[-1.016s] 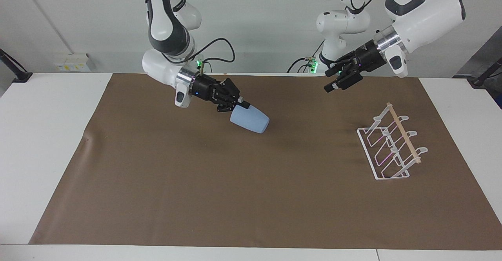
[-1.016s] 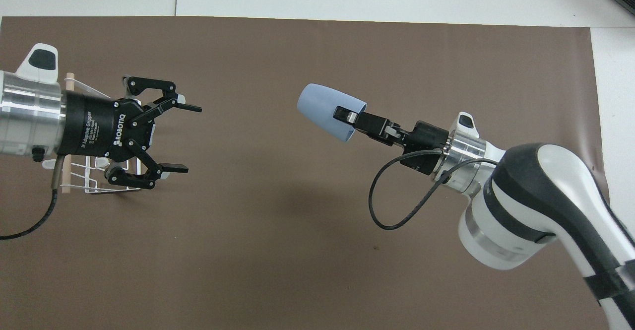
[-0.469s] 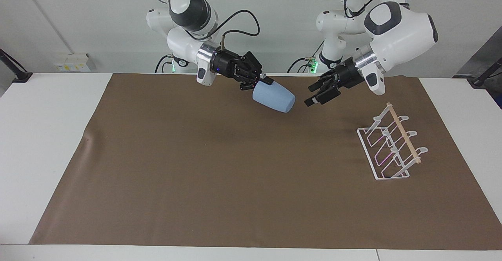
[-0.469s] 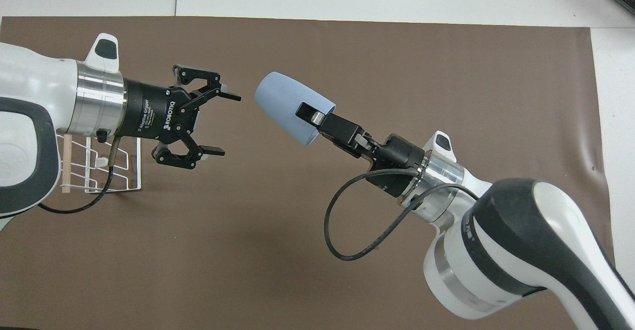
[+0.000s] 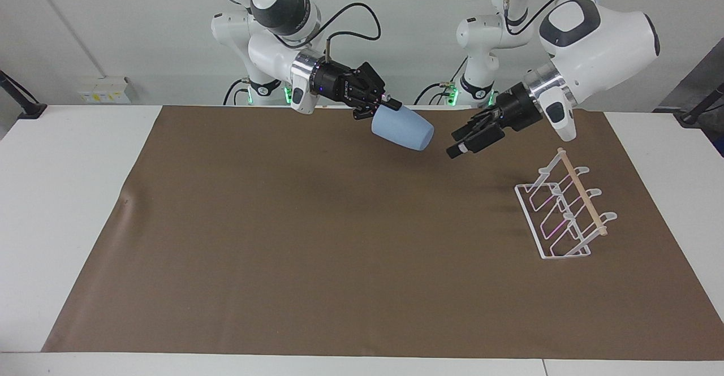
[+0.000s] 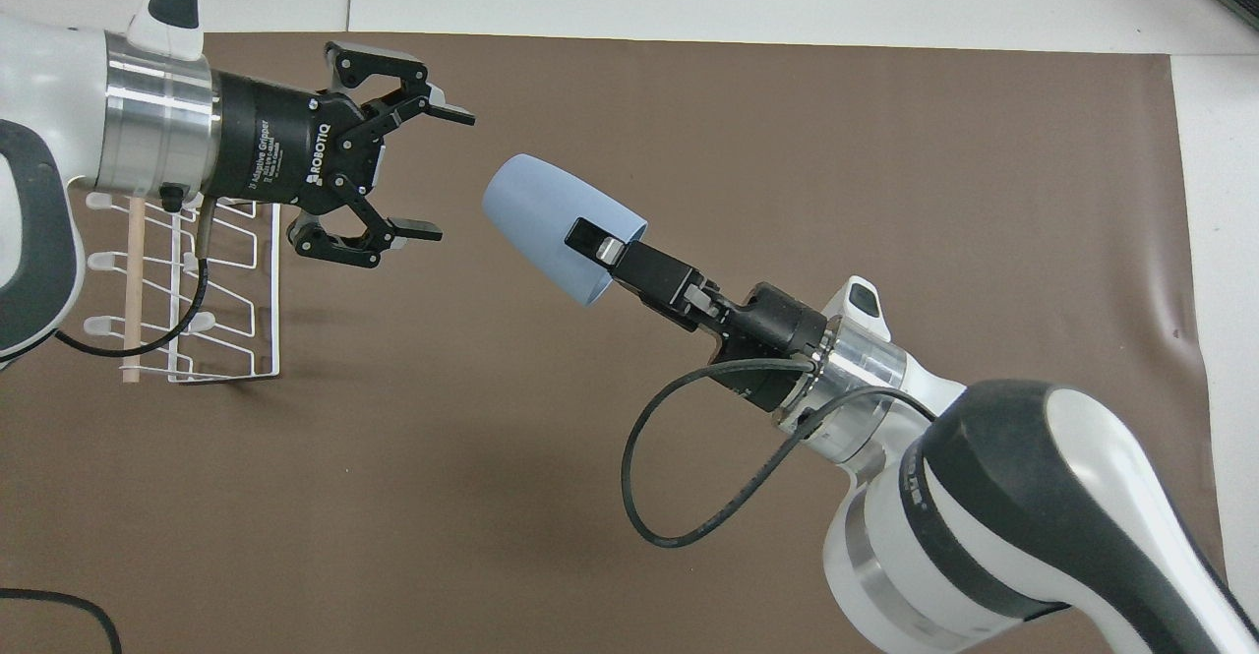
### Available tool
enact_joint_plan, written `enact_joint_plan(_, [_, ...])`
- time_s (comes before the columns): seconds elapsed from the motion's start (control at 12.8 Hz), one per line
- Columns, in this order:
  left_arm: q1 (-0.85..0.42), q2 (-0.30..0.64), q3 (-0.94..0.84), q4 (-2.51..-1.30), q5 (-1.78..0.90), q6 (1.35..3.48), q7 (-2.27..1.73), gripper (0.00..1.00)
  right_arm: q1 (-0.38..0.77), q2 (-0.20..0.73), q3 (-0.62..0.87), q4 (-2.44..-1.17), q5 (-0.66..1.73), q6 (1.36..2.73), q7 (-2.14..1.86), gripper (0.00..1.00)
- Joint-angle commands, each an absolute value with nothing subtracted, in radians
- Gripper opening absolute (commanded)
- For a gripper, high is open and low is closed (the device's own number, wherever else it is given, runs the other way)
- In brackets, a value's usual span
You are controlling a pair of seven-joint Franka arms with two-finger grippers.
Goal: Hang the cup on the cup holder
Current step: 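Carry the cup toward the left gripper while the left gripper approaches it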
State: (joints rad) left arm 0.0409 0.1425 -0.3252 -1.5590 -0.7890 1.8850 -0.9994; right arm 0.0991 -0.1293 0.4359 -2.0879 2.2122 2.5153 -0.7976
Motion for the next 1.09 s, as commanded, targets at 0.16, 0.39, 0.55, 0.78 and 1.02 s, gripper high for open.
enact_joint_plan(0.16, [0.046, 0.199, -0.408, -1.454, -0.690, 1.818, -0.977, 1.00, 0.086, -0.140, 0.497, -2.091, 2.223, 2.568, -0.787, 0.00])
enact_joint_plan(0.39, [0.052, 0.190, -0.403, -1.468, -0.689, 1.789, -0.905, 1.00, 0.086, -0.140, 0.499, -2.091, 2.223, 2.572, -0.784, 0.00])
enact_joint_plan(0.55, [0.055, 0.187, -0.405, -1.473, -0.642, 1.752, -0.882, 1.00, 0.086, -0.140, 0.499, -2.091, 2.221, 2.572, -0.781, 0.00])
enact_joint_plan(0.78, [0.045, 0.186, -0.407, -1.470, -0.592, 1.701, -0.847, 1.00, 0.086, -0.140, 0.499, -2.091, 2.209, 2.583, -0.775, 0.00])
enact_joint_plan(1.02, [0.043, 0.189, -0.410, -1.463, -0.600, 1.707, -0.853, 1.00, 0.087, -0.140, 0.502, -2.091, 2.206, 2.588, -0.767, 0.00])
